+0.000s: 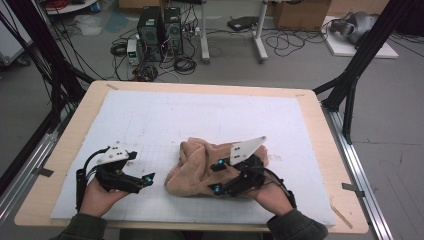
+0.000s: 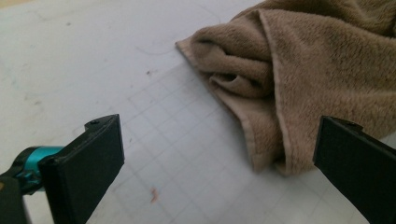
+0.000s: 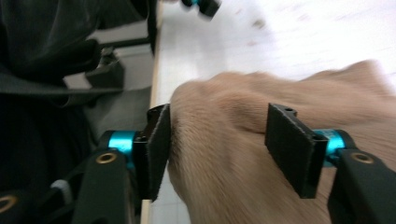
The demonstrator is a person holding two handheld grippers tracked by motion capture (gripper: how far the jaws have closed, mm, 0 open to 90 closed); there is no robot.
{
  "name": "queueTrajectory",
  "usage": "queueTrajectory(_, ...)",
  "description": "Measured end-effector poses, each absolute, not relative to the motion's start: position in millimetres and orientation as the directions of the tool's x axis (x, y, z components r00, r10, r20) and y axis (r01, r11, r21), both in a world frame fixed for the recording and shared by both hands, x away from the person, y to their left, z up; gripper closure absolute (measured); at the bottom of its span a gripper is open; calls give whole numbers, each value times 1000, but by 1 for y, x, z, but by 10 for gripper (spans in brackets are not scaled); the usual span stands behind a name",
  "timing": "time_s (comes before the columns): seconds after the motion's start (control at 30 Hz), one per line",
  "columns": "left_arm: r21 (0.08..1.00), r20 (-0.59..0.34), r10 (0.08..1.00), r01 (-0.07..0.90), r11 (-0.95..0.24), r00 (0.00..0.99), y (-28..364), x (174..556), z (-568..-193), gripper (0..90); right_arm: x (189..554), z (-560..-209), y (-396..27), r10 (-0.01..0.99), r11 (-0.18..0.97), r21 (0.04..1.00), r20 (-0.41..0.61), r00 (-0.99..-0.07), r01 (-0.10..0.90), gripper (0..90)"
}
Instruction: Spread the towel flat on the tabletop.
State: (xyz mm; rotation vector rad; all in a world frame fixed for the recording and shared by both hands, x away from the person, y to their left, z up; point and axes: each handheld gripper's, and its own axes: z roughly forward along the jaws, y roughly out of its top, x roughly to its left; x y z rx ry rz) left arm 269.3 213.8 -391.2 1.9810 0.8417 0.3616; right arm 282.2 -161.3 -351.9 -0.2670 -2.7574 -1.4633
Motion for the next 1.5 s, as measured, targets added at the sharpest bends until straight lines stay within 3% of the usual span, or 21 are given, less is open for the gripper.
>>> queueTrajectory(0.23, 844, -92, 622, 392, -366, 778, 179, 285, -383, 81, 298, -350, -204, 349, 533, 821, 10, -937, 207, 372)
queueTrajectory(0.3, 842, -96, 587, 380, -383, 804, 162, 294, -382, 98, 313, -367, -216, 429, 551, 793, -3, -903, 260, 364)
queueTrajectory(0.4, 839, -107, 557, 376, -394, 823, 149, 298, -384, 136, 324, -393, -220, 450, 558, 768, 39, -892, 315, 368)
queueTrajectory(0.5, 821, -112, 526, 377, -429, 843, 131, 306, -392, 190, 323, -408, -217, 446, 558, 765, 52, -894, 323, 433)
queueTrajectory(0.67, 788, -112, 480, 372, -492, 870, 106, 314, -406, 304, 316, -416, -214, 423, 570, 762, 50, -905, 308, 620)
queueTrajectory(0.7, 772, -92, 469, 360, -523, 878, 99, 315, -410, 339, 316, -418, -214, 421, 568, 765, 47, -906, 303, 647)
queueTrajectory(0.9, 748, -56, 454, 339, -571, 889, 96, 312, -413, 812, 315, -416, -213, 396, 593, 756, 26, -918, 277, 781)
queueTrajectory(1.03, 778, -32, 503, 338, -530, 864, 108, 310, -403, 842, 319, -399, -216, 402, 584, 767, 12, -916, 266, 789)
queueTrajectory(1.23, 861, 11, 638, 317, -398, 770, 164, 288, -375, 845, 324, -371, -206, 396, 567, 796, -40, -917, 210, 790)
queueTrajectory(1.5, 851, -23, 669, 365, -377, 743, 210, 240, -386, 845, 307, -375, -182, 331, 600, 782, -52, -942, 168, 787)
